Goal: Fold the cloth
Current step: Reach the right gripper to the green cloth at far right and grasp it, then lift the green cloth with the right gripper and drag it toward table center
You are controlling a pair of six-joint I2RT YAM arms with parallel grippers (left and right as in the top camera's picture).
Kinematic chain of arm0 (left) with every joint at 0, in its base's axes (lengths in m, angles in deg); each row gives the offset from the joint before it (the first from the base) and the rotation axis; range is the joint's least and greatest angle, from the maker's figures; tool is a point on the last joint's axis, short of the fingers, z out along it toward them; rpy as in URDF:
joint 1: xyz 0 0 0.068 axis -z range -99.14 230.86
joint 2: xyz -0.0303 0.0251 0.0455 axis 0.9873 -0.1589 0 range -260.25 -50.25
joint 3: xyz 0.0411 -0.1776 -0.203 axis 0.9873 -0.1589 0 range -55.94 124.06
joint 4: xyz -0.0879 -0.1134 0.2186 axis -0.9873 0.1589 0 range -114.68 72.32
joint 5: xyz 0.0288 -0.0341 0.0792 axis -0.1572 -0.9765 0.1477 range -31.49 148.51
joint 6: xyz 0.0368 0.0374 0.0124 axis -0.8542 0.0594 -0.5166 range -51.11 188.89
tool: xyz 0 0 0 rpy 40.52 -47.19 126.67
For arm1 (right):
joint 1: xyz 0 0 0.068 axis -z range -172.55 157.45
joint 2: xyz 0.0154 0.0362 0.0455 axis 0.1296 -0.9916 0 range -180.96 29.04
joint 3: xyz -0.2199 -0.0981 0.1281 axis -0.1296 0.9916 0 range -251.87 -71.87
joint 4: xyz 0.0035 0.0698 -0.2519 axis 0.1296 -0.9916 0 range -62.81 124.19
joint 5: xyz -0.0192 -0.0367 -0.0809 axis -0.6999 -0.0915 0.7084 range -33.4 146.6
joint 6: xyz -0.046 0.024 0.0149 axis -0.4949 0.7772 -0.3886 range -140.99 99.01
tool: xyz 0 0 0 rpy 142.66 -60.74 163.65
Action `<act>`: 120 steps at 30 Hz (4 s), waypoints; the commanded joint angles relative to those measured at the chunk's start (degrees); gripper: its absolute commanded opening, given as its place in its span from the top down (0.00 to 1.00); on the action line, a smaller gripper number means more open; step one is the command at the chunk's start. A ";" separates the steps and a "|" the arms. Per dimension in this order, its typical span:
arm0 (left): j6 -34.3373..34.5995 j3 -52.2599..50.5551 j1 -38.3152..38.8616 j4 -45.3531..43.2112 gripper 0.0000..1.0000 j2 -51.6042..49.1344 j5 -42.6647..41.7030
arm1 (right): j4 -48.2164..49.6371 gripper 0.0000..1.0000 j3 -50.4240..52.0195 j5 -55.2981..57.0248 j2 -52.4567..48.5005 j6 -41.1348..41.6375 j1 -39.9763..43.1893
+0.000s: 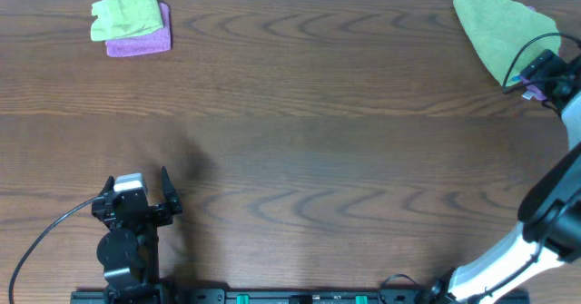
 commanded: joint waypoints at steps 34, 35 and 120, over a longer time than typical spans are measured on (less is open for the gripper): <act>0.20 -1.51 -0.39 0.61 0.04 0.35 0.81 | -27.06 0.98 -27.91 -23.28 -9.66 -4.39 -2.93; 0.20 -1.51 -0.39 0.63 0.05 0.35 0.81 | -29.57 0.98 -28.20 -21.68 -8.02 -6.23 -3.43; 0.20 -1.51 -0.39 0.61 0.05 0.35 0.81 | -59.52 0.99 -27.69 -5.90 13.35 -26.56 -66.69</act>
